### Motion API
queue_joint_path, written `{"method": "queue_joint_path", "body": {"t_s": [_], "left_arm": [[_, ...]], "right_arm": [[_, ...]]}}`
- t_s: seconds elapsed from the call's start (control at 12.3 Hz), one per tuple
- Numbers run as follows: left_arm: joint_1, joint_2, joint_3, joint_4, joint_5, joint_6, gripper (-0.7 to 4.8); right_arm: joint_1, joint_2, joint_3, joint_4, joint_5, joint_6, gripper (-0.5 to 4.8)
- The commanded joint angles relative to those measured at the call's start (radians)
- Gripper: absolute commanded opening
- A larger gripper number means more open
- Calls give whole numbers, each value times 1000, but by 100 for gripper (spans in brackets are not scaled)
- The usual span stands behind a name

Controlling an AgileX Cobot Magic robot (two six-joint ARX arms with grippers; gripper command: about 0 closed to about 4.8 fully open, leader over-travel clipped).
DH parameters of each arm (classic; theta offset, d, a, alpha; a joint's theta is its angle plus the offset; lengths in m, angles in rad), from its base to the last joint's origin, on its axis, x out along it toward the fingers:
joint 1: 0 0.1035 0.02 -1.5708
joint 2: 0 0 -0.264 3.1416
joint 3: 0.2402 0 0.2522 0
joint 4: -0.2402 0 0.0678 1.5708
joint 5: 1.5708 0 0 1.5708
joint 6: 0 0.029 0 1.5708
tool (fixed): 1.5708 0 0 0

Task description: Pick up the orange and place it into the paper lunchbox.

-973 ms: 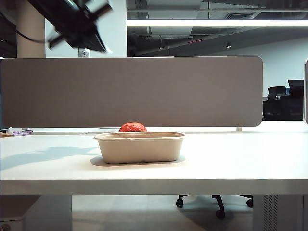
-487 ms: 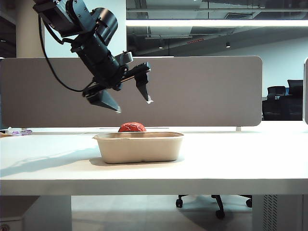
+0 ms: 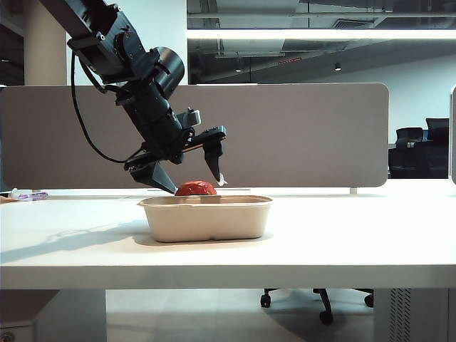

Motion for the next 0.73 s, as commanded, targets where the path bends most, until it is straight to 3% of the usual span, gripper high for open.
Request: {"method": "queue_joint_path", "body": {"t_s": [0.08,0.24,0.32,0.41,0.49,0.57,0.73], "left_arm": [[-14,3,5,-1,0,3,479],[-19,24,4,-1,3,4,479],[-18,26,4,0,3,4,450],[-19,28,4,7,3,4,333],[-16,4,32,-9,37,49,335],[-16,-11,161,-111,37,127,335],[-16,-42,247,-231,68,203,335]], "right_arm": [[1,-5,6,14,-3,5,-1],[1,-21,8,13,-9,5,-1],[0,-26,8,14,-9,5,-1],[0,-26,8,14,-9,5,-1],[-1,-26,8,10,0,5,-1],[-1,-26,8,-75,21,4,-1],[-1,-30,8,-153,21,4,-1]]}}
